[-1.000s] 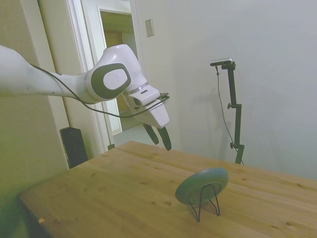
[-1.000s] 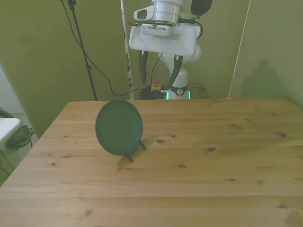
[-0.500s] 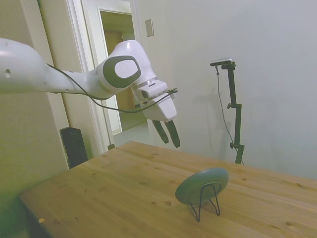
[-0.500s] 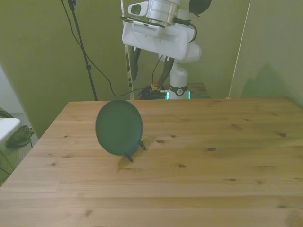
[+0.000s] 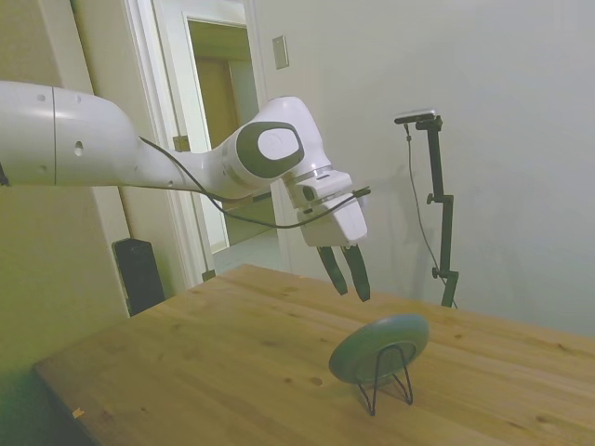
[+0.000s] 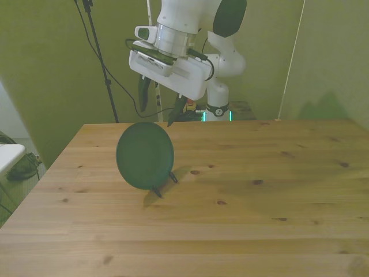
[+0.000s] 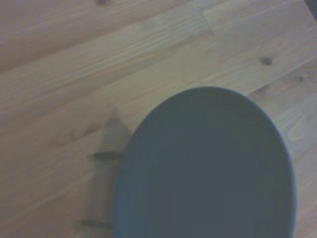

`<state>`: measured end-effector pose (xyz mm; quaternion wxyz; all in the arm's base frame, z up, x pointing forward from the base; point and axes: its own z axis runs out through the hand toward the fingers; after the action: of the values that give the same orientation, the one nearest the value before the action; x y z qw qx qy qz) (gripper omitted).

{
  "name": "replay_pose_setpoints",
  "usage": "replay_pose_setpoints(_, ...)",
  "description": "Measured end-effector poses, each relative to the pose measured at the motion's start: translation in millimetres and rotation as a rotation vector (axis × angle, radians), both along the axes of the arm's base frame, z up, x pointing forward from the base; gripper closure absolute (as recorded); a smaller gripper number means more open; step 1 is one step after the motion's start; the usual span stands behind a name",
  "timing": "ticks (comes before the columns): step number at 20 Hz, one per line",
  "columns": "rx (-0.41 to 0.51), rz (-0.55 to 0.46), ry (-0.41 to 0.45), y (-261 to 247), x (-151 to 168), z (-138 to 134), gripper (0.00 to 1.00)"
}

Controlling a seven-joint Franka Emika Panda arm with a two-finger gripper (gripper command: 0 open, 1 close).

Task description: Unload the plate

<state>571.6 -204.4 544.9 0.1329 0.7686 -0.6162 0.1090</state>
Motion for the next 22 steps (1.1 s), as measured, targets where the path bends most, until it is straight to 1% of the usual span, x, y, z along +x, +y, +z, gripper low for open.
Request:
replay_pose_setpoints(4,-0.002,-0.012,0.023,-14.3,-7.6,-17.3,0.00)
replay_pose_setpoints(9,-0.009,0.029,-0.005,-20.6,-8.2,-37.5,0.00)
replay_pose_setpoints(10,-0.011,0.040,-0.006,-21.2,-9.0,-41.5,1.00)
replay_pose_setpoints(13,-0.009,0.056,-0.009,-21.0,-11.9,-49.4,1.00)
replay_pose_setpoints(22,-0.009,0.054,-0.010,-24.1,-15.8,-50.5,1.00)
